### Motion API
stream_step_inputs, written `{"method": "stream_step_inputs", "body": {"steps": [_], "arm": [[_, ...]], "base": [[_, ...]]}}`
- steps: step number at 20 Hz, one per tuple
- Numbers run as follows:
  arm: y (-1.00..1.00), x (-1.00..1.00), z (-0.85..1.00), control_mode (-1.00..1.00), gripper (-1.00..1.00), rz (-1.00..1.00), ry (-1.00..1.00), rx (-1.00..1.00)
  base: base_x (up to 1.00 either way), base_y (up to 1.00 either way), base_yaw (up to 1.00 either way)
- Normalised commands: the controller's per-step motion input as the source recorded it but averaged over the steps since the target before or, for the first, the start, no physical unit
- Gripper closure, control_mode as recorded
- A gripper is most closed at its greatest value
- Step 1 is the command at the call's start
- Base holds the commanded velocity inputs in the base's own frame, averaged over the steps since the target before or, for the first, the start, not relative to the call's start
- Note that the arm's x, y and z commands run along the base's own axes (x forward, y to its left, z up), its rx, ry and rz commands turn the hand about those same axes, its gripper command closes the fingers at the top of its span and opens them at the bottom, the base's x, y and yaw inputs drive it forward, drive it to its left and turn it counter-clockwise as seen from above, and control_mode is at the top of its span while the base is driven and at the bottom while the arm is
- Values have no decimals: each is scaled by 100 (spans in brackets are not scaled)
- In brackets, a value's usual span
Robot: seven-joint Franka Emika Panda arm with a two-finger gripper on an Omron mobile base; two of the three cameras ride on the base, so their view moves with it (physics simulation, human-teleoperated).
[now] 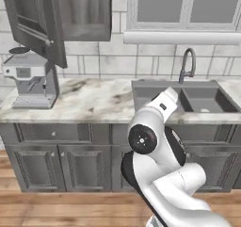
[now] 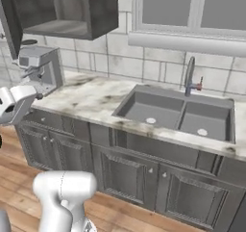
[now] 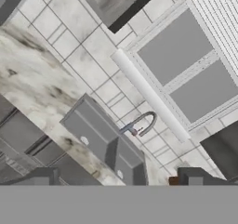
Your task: Close all open cabinet doors.
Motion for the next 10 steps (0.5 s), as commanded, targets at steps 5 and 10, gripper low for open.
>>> {"method": "stream_step_inputs", "body": {"steps": [5, 10], "arm": [[0, 0, 0, 100, -100, 0, 0, 0], [0, 0, 0, 100, -100, 0, 0, 0]], "base": [[-39, 72, 4], [-17, 69, 1]]}}
